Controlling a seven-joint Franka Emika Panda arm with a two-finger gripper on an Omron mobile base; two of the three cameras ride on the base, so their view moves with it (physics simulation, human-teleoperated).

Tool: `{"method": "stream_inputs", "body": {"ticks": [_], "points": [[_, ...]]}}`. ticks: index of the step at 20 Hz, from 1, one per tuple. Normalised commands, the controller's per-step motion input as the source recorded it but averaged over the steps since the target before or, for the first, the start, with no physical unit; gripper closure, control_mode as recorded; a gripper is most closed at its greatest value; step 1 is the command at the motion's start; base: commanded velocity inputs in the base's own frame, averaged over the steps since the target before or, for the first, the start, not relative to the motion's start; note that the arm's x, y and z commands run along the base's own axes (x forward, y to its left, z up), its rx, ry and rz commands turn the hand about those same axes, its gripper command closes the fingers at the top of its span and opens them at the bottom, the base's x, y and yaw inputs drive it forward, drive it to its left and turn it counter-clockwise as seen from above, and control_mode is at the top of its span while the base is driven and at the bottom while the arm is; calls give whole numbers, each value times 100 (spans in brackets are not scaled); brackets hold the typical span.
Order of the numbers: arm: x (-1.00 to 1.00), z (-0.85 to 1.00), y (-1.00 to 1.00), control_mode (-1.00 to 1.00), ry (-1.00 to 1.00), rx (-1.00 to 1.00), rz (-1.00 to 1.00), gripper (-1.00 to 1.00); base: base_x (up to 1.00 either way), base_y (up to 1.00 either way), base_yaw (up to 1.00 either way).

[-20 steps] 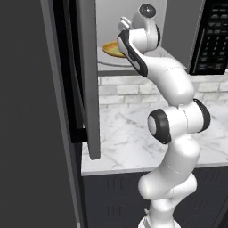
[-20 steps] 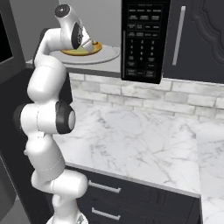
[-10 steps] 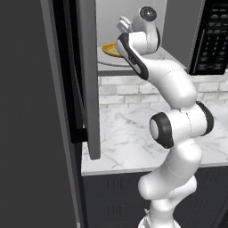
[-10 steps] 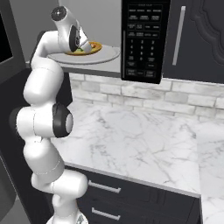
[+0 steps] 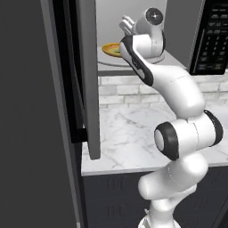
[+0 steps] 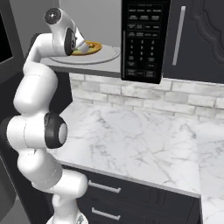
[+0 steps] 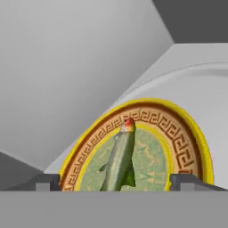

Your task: Transport the fish from the fridge to the microwave and turn on the microwave.

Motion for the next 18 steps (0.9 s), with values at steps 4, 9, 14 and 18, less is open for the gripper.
{"method": "stream_inputs", "body": {"ticks": [4, 9, 14, 18], "points": [[-93, 17, -2, -100, -1, 0, 1, -100, 0, 0, 0], [-93, 30, -14, -100, 0, 5, 3, -100, 0, 0, 0], [-48, 5, -5, -100, 0, 8, 2, -100, 0, 0, 0], [-23, 0, 0, -100, 0, 3, 1, -100, 0, 0, 0]]}}
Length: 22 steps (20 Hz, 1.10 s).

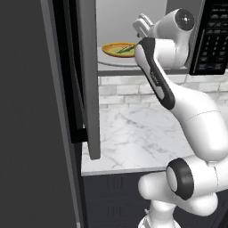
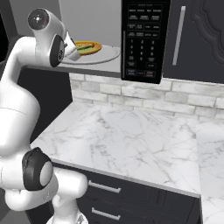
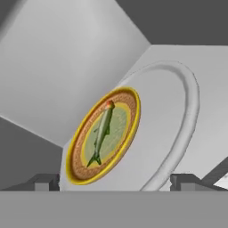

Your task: Transport the fish from the fridge to the microwave and turn on the microwave.

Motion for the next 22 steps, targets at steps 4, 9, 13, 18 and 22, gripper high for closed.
{"method": "stream_inputs", "body": {"ticks": [4, 9, 13, 18, 22], "points": [[-58, 0, 0, -100, 0, 4, 0, -100, 0, 0, 0], [-76, 0, 0, -100, 0, 5, 0, -100, 0, 0, 0], [-79, 0, 0, -100, 0, 5, 0, -100, 0, 0, 0], [-73, 0, 0, -100, 0, 3, 0, -100, 0, 0, 0], [-62, 0, 0, -100, 0, 0, 0, -100, 0, 0, 0]]}}
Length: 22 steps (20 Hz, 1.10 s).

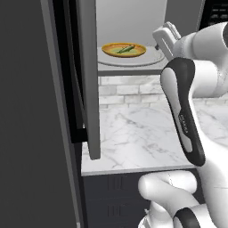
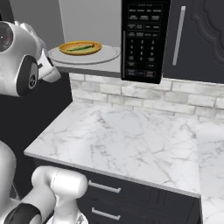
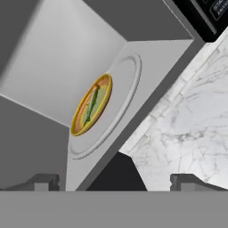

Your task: Transport the fish from the fridge to the microwave and turn on the microwave.

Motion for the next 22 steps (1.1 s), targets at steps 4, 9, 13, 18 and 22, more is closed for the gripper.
{"method": "stream_inputs", "body": {"ticks": [4, 9, 13, 18, 22], "points": [[-54, 0, 0, -100, 0, 0, 0, -100, 0, 0, 0], [-56, 0, 0, -100, 0, 0, 0, -100, 0, 0, 0], [-52, 0, 0, -100, 0, 0, 0, -100, 0, 0, 0], [-49, 0, 0, -100, 0, 0, 0, -100, 0, 0, 0], [-45, 0, 0, -100, 0, 0, 0, -100, 0, 0, 0]]}}
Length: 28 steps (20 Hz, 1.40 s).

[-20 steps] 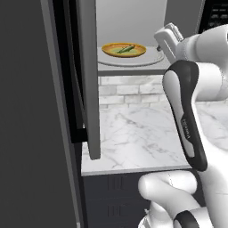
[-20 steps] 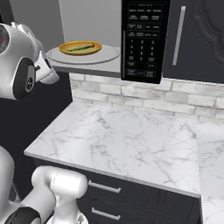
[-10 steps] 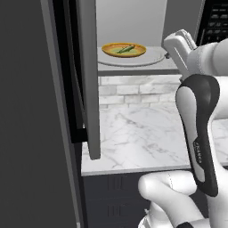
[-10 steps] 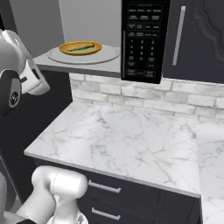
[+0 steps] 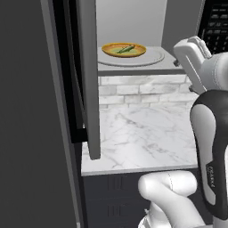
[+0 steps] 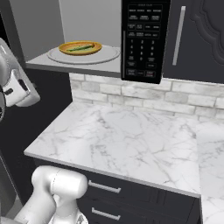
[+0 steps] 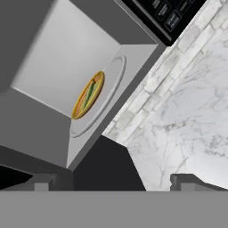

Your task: Transport the fish from the fridge to the microwave and turn on the microwave.

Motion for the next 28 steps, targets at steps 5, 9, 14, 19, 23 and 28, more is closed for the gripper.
{"method": "stream_inputs", "body": {"ticks": [5, 9, 14, 19, 23, 28], "points": [[-48, -1, 4, -100, 0, 0, 0, 100, 0, 0, 0], [-41, -4, 14, -100, 1, 0, 2, 100, 0, 0, 0], [-37, 0, 13, -100, 0, 0, 2, 100, 0, 0, 0], [-48, 0, 0, -100, 0, 7, 4, 100, 0, 0, 0], [-49, 0, 0, -100, 0, 11, 4, 100, 0, 0, 0], [-38, 0, 11, -100, 0, 5, 1, 100, 0, 0, 0]]}}
